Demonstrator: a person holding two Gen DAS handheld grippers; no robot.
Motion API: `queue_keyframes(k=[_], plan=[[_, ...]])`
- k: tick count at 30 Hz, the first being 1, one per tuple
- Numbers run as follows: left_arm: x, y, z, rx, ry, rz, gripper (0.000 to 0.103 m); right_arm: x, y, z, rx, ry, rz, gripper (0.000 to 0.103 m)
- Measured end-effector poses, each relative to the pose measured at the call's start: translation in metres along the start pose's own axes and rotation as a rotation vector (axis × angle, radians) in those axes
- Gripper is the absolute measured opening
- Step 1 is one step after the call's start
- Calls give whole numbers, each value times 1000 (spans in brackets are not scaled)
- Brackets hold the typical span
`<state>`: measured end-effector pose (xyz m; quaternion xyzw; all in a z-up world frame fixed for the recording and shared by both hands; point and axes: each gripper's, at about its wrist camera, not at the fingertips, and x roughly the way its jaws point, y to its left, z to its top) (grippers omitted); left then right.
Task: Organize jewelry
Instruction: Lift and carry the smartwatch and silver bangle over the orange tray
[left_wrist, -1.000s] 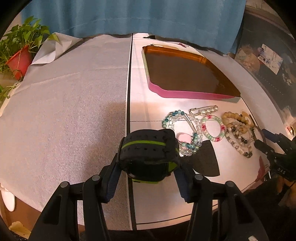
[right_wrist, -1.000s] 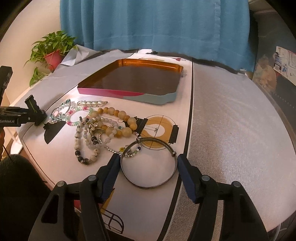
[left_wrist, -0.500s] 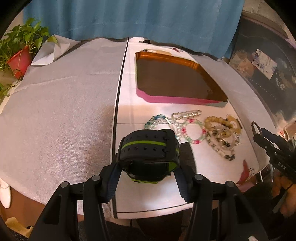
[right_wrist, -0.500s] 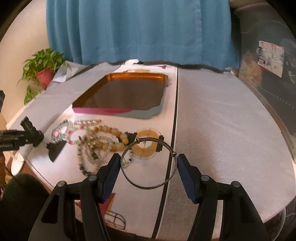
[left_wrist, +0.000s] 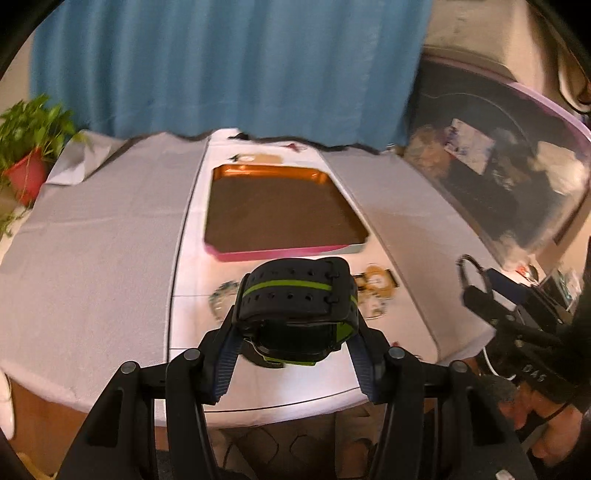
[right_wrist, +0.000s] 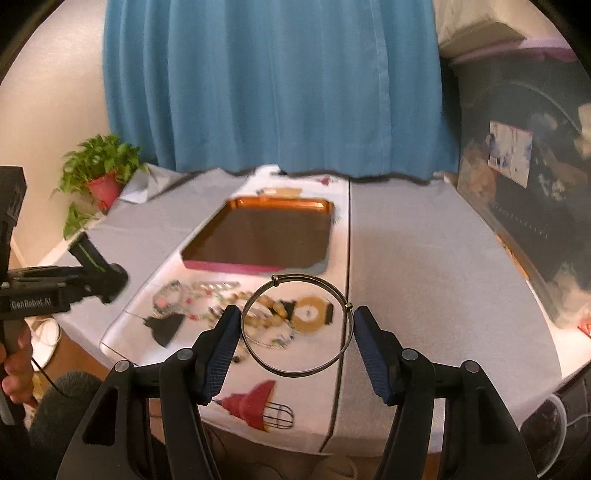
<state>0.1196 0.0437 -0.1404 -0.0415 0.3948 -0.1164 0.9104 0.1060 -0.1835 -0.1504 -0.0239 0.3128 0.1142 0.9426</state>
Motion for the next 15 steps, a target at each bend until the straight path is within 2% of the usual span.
queue_keyframes(k=[4, 8, 12, 15], plan=[[-1, -8, 6, -40, 5, -38, 50, -11, 6, 4, 7, -24, 11, 63], [-6, -25, 11, -12, 2, -32, 50, -29, 8, 7, 17, -59, 29, 63], [-23, -41, 17, -4, -29, -49, 50, -49, 5, 10, 86, -76, 67, 63], [-47, -53, 23, -27, -65, -105, 50, -70, 6, 20, 85, -117, 77, 63]])
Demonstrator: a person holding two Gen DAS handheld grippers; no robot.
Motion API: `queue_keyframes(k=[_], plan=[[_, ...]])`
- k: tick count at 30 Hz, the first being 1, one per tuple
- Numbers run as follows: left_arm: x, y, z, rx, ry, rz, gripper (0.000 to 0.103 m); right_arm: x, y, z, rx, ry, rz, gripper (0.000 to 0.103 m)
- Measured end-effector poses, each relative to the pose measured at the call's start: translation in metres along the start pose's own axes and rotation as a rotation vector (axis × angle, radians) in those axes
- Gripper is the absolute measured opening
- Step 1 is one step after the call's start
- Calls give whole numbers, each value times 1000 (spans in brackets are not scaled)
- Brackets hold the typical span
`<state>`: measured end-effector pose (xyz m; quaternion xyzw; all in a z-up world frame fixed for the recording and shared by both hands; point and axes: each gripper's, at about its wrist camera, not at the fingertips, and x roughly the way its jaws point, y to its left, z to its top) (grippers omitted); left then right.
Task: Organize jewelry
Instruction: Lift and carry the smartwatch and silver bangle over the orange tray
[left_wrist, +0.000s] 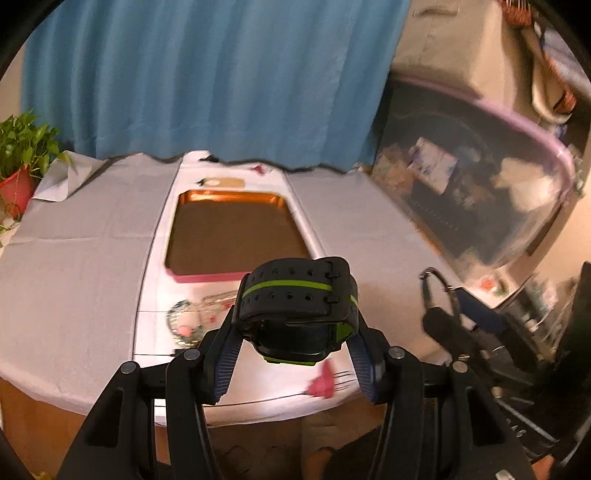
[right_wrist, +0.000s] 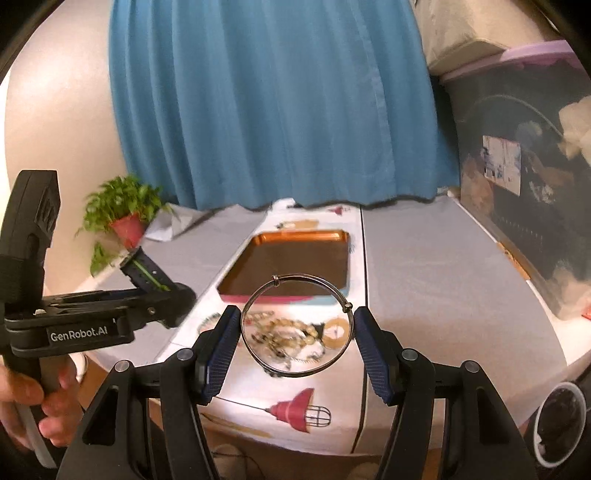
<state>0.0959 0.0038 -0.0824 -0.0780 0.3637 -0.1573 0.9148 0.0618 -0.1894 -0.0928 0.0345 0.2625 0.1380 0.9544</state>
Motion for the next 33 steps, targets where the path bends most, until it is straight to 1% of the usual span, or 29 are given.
queue_keyframes(k=[2, 6, 10, 13, 15, 19, 21, 22, 26, 33], plan=[[-14, -4, 4, -15, -28, -27, 50, -14, 2, 10, 2, -33, 4, 63], [-45, -15, 11, 2, -87, -18, 50, -41, 11, 27, 2, -87, 20, 63], [-65, -21, 16, 29, -137, 11, 50, -56, 23, 39, -41, -117, 15, 63], [-68, -23, 20, 42, -141, 40, 50, -61, 29, 42, -62, -127, 11, 63], [-64, -25, 23, 68, -138, 70, 50, -59, 32, 43, -66, -123, 17, 63], [-51, -20, 26, 86, -129, 101, 50, -43, 37, 44, -81, -98, 26, 63], [-39, -13, 28, 84, -126, 144, 50, -30, 40, 44, -87, -82, 24, 63], [-34, -9, 30, 80, -118, 153, 50, -21, 38, 44, -86, -66, 31, 63], [-14, 10, 34, 51, -99, 161, 50, 11, 43, 46, -101, -19, 33, 63], [24, 49, 51, 16, -77, 152, 50, 67, 48, 48, -142, 42, 41, 63]])
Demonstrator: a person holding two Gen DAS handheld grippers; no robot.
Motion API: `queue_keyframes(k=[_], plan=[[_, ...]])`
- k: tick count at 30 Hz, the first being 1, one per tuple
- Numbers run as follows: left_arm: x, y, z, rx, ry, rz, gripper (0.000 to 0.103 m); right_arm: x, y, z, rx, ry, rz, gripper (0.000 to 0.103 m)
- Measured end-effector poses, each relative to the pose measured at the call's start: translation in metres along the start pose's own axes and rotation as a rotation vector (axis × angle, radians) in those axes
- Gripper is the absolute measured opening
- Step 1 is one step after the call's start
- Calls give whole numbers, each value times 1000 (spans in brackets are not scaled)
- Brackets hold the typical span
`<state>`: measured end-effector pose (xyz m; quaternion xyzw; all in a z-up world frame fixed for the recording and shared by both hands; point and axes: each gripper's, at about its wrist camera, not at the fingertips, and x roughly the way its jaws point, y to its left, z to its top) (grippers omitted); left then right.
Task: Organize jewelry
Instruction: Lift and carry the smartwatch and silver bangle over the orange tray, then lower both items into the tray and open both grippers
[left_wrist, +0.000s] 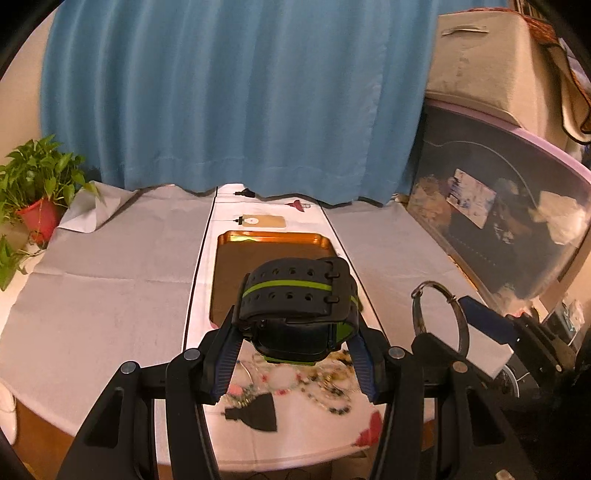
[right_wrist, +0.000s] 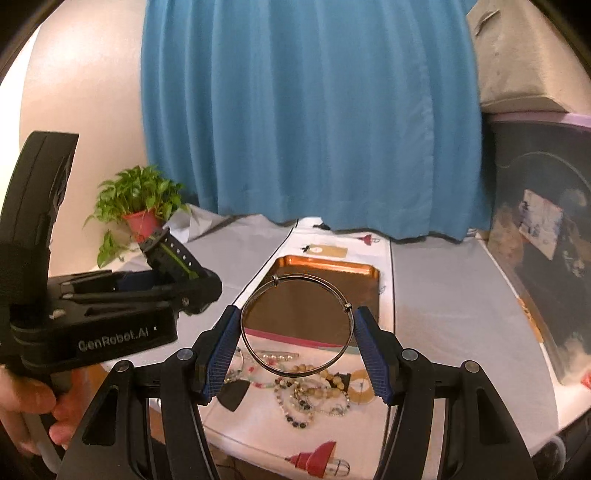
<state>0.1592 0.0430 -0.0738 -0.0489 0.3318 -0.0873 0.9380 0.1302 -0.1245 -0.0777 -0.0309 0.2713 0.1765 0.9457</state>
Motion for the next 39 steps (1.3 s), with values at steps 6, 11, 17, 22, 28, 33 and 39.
queue_keyframes(k=[6, 11, 17, 22, 28, 33, 39], plan=[[43, 26, 13, -37, 19, -1, 50, 48, -12, 7, -14, 46, -4, 63], [84, 38, 21, -41, 46, 4, 50, 96, -26, 12, -7, 88, -24, 63], [140, 48, 17, -37, 97, -15, 50, 152, -41, 6, 24, 136, -47, 63], [192, 50, 13, -55, 191, -15, 50, 196, -54, -3, 66, 179, -58, 63], [231, 53, -7, -96, 275, 2, 50, 249, -88, -23, 157, 267, -51, 63], [236, 58, -8, -76, 279, 25, 50, 270, -98, -39, 158, 317, -55, 63], [242, 51, -3, -45, 271, 17, 50, 275, -88, -39, 125, 324, -36, 63]])
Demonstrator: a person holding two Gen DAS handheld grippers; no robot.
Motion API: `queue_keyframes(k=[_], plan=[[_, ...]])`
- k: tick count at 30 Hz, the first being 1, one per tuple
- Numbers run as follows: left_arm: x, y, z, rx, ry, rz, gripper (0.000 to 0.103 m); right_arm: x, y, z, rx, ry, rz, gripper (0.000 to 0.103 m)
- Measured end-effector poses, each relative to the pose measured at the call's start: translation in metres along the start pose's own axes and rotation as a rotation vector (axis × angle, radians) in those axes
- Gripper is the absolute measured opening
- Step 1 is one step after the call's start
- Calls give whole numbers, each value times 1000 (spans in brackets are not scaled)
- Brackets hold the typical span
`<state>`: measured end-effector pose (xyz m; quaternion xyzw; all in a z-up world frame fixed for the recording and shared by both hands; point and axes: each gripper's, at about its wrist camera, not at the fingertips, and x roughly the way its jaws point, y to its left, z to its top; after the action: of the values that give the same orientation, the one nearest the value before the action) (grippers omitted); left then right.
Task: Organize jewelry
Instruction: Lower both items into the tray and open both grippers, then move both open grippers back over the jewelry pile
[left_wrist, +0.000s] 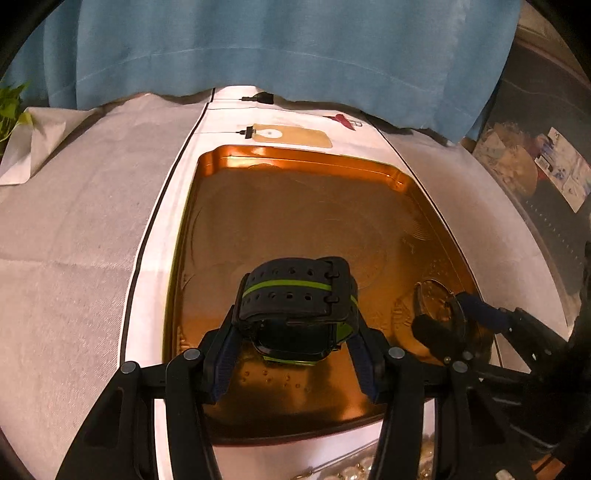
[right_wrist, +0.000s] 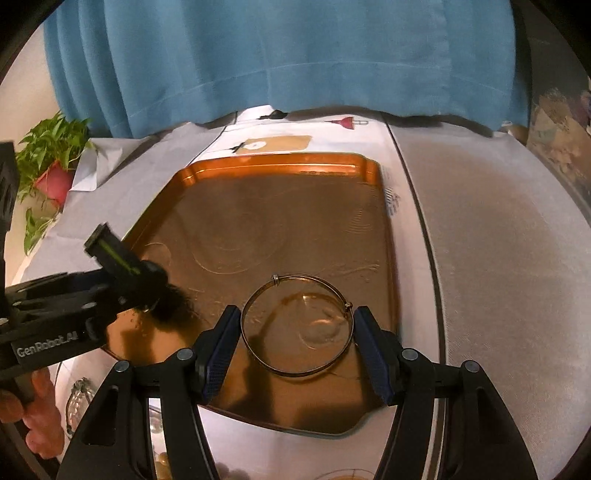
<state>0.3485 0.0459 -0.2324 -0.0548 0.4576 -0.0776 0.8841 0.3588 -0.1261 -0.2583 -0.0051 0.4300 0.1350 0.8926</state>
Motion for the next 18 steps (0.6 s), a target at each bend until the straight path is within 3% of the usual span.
queue_keyframes(k=[4, 6, 8, 13, 18], plan=[[0, -6, -2, 94, 5, 29, 50, 1, 4, 1, -15, -4, -2, 63], [2, -7, -5, 131, 17, 36, 56, -4, 5, 0, -8, -23, 37, 65], [2, -4, -7, 107, 31, 51, 70, -7, 5, -1, -7, -3, 37, 76], [-32, 0, -8, 39, -36, -58, 87, -42, -2, -7, 8, -58, 3, 85], [-83, -8, -36, 70, -129, 21, 98, -96, -8, -28, 46, -99, -4, 86]])
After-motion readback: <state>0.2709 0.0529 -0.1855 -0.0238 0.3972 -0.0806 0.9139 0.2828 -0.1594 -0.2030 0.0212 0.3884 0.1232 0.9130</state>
